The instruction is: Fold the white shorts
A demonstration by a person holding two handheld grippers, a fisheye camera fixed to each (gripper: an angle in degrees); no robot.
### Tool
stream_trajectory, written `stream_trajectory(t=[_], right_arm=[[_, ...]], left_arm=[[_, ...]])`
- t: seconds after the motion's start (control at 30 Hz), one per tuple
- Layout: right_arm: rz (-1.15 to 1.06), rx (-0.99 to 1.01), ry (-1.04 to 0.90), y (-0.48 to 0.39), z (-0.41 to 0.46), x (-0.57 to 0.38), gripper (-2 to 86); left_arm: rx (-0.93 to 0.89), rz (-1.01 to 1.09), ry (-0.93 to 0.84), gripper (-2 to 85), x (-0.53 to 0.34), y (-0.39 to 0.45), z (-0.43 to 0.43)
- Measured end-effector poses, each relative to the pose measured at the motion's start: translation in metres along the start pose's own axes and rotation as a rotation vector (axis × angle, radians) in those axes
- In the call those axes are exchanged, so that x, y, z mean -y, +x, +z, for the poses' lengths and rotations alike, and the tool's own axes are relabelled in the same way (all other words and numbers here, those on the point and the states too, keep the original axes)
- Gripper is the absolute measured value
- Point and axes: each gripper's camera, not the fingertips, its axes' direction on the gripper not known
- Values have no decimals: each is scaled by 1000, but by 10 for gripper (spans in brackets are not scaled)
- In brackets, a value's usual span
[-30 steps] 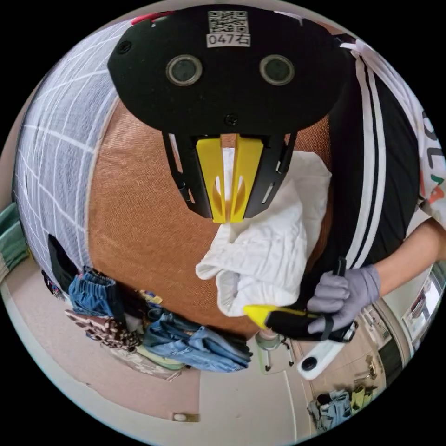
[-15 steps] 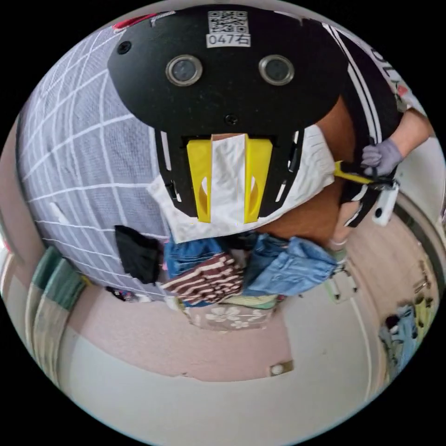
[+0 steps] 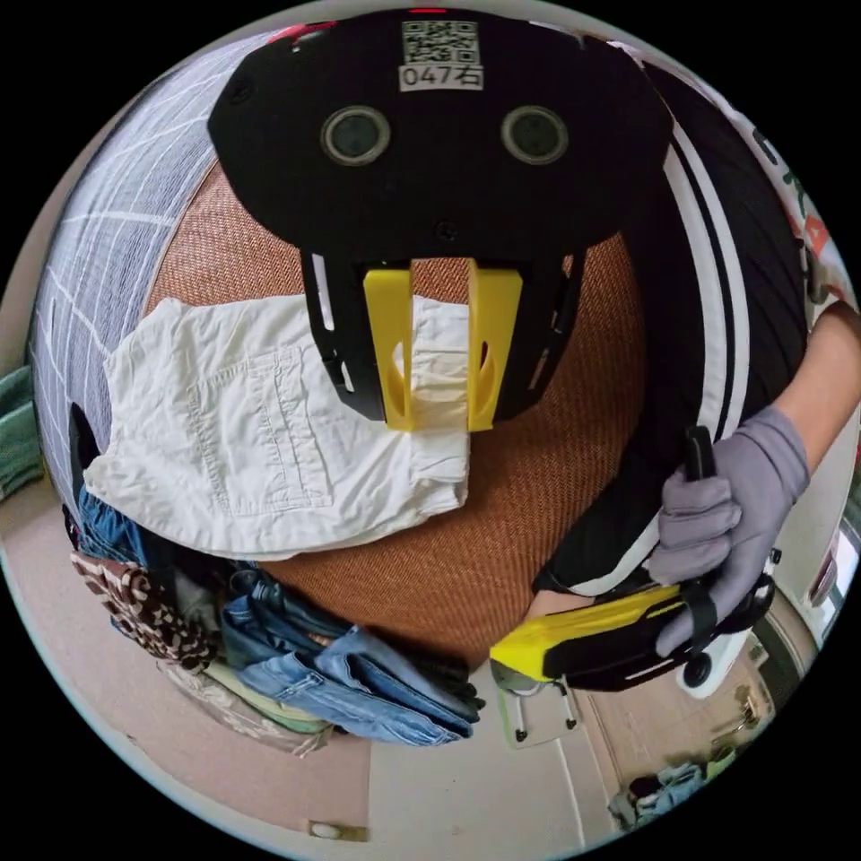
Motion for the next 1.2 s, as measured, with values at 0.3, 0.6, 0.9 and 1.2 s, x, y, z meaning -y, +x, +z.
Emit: stream_trajectory(t=[0.3, 0.6, 0.9, 1.2], right_arm=[[-271, 287, -189, 5, -22, -93, 54], [46, 319, 143, 42, -84, -139, 78], [101, 4, 21, -1, -25, -95, 53], [213, -17, 107, 10, -55, -146, -12]], left_arm=[[119, 154, -287, -10, -5, 39, 88], [187, 318, -499, -9, -30, 73, 182], [224, 295, -538, 28, -47, 67, 239], [271, 267, -594, 85, -58, 52, 309]])
